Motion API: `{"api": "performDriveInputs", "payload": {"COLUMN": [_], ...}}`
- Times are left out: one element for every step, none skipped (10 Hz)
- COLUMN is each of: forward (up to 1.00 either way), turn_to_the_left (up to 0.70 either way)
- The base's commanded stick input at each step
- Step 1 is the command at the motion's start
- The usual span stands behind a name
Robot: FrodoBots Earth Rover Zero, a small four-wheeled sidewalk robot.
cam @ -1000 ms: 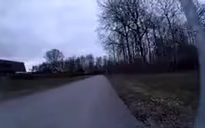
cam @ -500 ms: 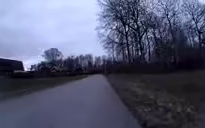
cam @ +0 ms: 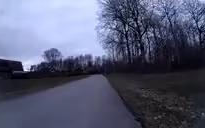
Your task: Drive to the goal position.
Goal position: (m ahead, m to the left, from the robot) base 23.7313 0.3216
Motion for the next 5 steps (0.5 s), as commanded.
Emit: {"api": "performDriveInputs", "payload": {"forward": [0.70,0.70,0.70,0.70,0.70], "turn_to_the_left": [0.00,0.00,0.00,0.00,0.00]}}
